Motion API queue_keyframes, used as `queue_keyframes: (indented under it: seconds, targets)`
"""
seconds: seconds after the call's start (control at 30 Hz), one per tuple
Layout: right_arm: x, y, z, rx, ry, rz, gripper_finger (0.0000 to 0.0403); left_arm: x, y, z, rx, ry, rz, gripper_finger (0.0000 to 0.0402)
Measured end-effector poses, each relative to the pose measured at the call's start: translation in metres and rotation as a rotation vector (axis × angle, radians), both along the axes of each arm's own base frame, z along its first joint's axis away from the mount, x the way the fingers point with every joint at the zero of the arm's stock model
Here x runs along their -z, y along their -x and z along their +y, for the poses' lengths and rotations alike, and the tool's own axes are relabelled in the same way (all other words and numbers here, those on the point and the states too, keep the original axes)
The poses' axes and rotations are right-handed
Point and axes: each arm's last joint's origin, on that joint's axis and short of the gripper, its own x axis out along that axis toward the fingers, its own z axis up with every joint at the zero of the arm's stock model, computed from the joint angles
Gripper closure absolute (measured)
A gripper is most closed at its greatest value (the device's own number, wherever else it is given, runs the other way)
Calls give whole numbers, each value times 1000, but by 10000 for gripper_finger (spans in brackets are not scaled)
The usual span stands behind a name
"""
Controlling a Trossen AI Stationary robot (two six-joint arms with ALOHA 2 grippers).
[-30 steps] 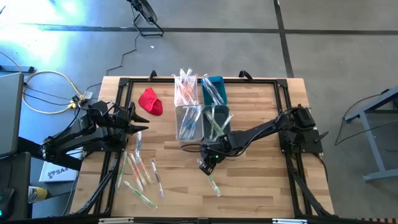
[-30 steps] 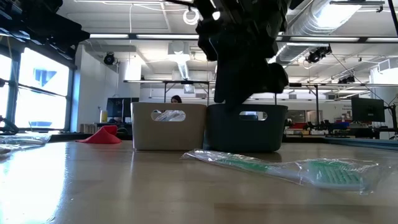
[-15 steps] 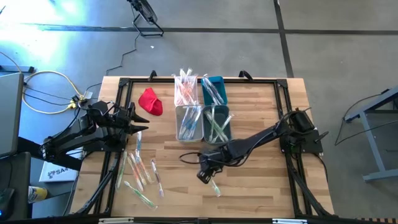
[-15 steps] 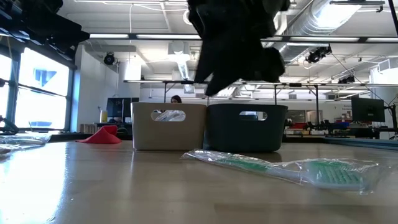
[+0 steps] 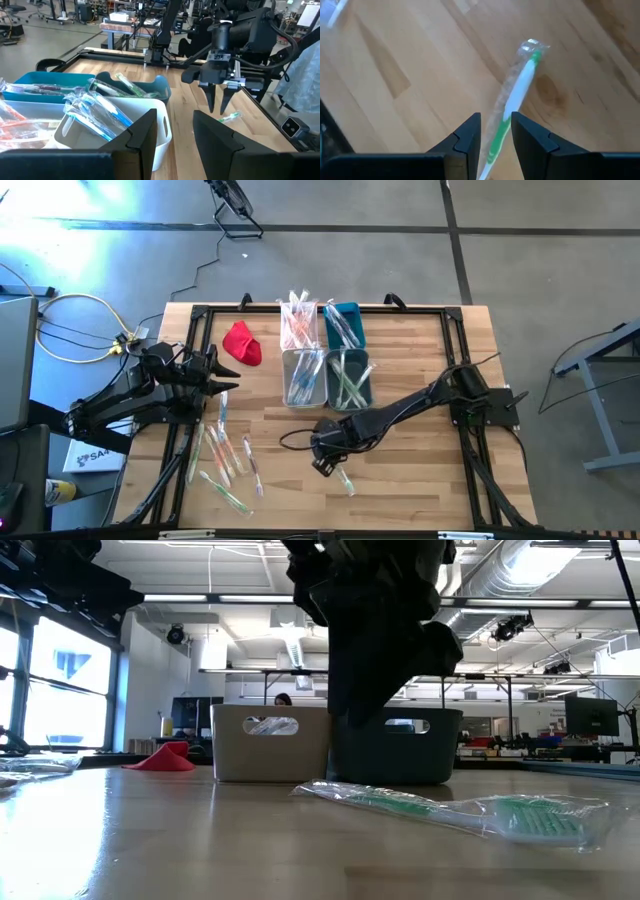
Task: Pick & Place Toothbrushes
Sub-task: Put the green toothbrush into the blue bin
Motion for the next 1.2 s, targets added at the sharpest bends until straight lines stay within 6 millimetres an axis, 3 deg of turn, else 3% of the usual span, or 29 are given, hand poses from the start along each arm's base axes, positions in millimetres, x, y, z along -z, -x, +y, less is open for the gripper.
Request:
queue_keyframes:
  seconds: [0.33,0.67,0.8,1.2]
  targets:
    - [-1,-3,0,-117,42,-46,295,0,0,0,1,0,0,277]
    - [3,2,-3,-89,105,-3,217,0,0,0,1,0,1,277]
    - [4,2,-2,-89,109,-4,219,0,0,0,0,1,1,277]
    - [35,-3,3,-81,156,44,235,1,0,0,1,4,8,277]
